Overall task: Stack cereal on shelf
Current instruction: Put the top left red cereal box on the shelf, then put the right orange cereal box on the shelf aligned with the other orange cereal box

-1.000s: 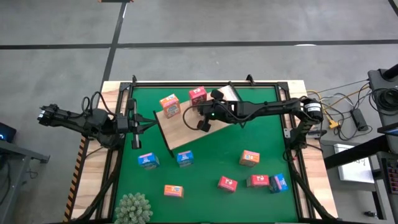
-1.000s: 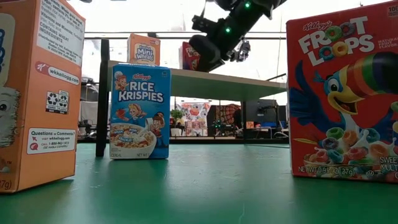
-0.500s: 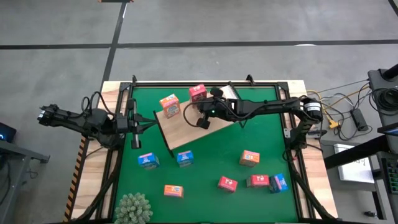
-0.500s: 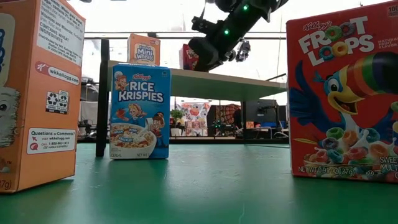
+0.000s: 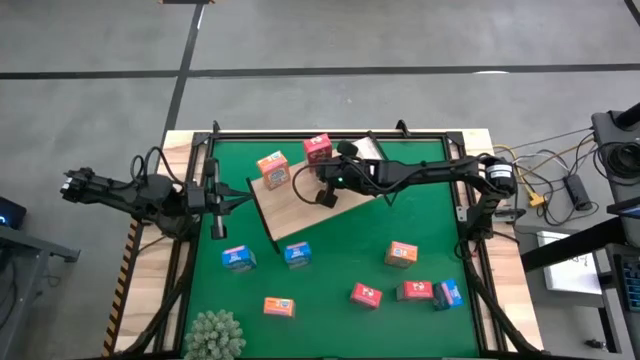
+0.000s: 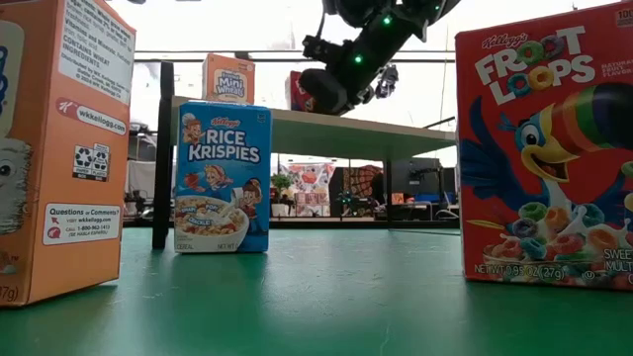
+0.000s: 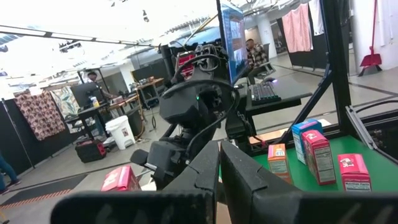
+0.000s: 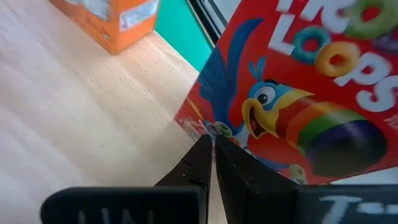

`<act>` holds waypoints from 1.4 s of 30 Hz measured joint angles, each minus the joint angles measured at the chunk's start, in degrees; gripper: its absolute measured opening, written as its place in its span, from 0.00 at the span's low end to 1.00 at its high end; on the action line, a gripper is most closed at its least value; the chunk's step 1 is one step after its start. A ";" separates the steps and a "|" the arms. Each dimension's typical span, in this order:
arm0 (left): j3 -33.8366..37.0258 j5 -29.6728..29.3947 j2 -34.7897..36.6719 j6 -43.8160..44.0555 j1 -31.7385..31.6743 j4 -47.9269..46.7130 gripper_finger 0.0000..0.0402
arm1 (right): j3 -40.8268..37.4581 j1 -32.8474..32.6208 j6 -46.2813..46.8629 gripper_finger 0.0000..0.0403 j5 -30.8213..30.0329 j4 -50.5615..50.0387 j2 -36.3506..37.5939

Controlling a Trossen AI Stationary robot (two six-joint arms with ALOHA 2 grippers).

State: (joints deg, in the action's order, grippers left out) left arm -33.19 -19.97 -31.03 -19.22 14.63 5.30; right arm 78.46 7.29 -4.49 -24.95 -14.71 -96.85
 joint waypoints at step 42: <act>0.00 0.00 -0.02 0.47 0.00 0.02 0.00 | 13.18 -28.20 51.38 0.34 26.06 -71.32 6.04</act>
State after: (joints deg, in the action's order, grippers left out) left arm -33.19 -19.97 -31.05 -18.75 14.63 5.32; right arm 91.64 -20.91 46.89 1.12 -86.03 -90.80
